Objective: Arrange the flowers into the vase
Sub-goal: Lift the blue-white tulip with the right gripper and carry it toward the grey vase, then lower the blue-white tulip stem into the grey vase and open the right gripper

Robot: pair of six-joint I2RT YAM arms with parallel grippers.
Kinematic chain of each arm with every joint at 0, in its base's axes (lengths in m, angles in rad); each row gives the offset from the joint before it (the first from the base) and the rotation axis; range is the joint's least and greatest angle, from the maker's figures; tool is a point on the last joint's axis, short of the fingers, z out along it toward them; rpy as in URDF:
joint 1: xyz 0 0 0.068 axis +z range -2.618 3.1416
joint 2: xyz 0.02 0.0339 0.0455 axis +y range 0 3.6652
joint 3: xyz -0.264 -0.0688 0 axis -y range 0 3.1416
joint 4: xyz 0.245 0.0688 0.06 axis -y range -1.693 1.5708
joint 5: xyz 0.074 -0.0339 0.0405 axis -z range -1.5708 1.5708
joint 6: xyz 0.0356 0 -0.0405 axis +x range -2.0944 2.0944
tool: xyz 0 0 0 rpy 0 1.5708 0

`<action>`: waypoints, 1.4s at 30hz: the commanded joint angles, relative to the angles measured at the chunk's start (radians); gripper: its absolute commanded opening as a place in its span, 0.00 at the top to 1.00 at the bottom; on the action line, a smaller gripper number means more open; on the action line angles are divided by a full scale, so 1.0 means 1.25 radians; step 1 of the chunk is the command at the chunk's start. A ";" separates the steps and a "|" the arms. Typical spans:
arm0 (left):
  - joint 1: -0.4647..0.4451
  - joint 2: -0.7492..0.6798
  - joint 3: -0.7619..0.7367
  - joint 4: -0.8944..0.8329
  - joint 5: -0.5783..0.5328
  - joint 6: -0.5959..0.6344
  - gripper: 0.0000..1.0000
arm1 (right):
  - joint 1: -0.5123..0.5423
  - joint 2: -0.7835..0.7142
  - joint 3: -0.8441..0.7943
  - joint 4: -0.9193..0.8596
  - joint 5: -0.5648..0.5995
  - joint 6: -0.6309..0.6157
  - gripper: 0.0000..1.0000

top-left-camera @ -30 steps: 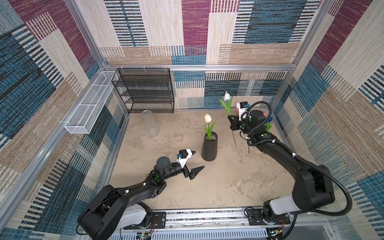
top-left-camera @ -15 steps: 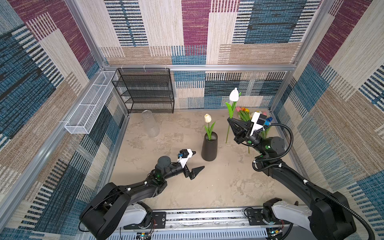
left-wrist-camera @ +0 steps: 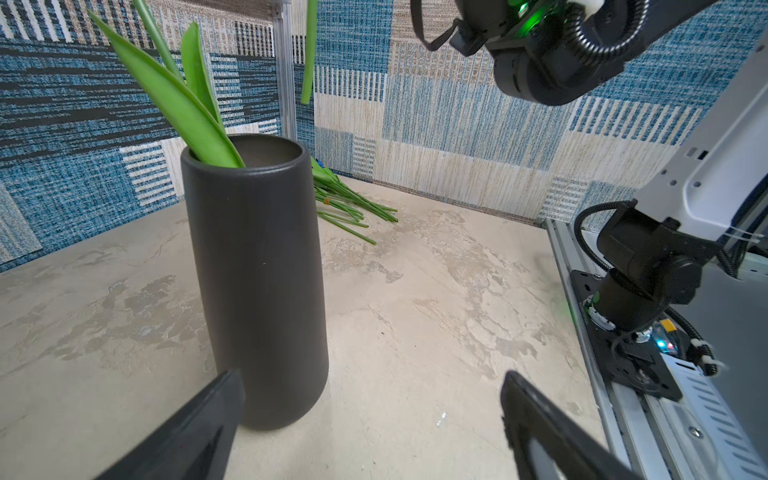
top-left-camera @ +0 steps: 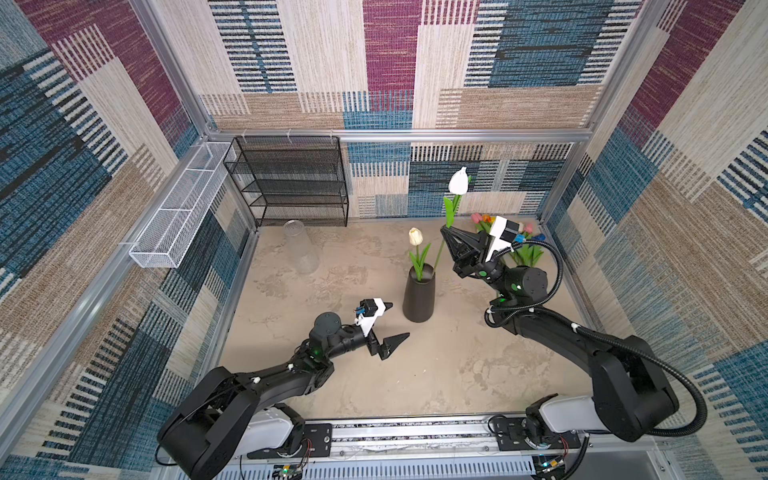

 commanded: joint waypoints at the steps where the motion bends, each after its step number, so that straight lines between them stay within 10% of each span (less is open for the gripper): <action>1: 0.000 -0.005 0.001 0.017 -0.004 -0.001 0.00 | 0.002 0.033 0.010 0.094 0.001 0.027 1.00; 19: -0.002 -0.016 -0.002 0.009 -0.009 0.004 0.01 | 0.003 0.107 -0.029 -0.009 -0.026 -0.094 1.00; 42: -0.002 -0.013 -0.001 0.009 -0.013 0.004 0.01 | 0.006 0.007 -0.053 -0.387 0.194 -0.277 0.64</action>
